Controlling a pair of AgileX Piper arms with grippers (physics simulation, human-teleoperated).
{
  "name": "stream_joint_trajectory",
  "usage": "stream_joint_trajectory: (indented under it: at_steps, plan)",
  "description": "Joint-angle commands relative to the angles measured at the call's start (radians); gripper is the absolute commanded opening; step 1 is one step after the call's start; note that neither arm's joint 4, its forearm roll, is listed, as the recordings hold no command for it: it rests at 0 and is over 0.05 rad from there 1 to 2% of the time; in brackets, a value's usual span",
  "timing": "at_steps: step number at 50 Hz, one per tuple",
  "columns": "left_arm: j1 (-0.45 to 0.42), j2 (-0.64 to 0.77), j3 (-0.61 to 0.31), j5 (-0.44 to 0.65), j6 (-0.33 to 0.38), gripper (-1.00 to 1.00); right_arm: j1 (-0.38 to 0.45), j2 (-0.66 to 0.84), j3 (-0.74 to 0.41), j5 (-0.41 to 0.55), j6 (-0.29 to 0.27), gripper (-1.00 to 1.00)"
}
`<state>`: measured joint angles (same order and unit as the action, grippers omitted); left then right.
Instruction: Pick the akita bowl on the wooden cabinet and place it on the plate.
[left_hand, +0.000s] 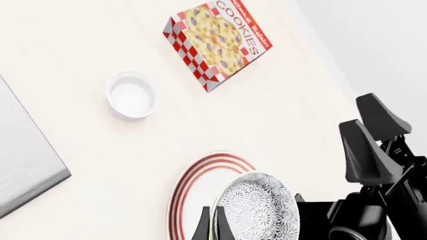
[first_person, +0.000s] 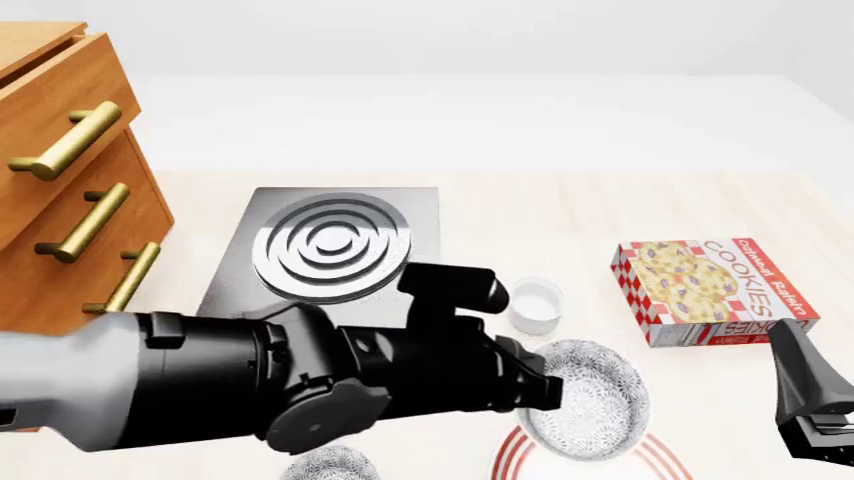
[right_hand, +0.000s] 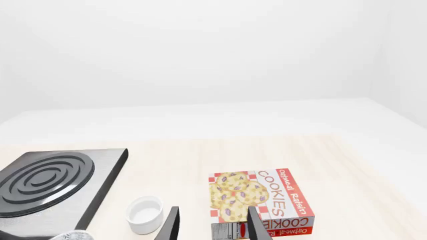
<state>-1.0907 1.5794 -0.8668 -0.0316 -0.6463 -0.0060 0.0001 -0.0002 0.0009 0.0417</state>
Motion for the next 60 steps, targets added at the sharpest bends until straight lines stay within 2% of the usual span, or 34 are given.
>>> stream_joint_trajectory:
  at_steps: [1, 60]
  plan:
    - [-0.003, 0.016, -0.009, -0.009, -0.001, -1.0, 0.0, 0.0, 0.0, 0.0, 0.0, 1.0]
    - [-0.019, 0.125, -0.029, -0.055, -0.032, -1.0, 0.0, 0.0, 0.0, 0.0, 0.0, 1.0]
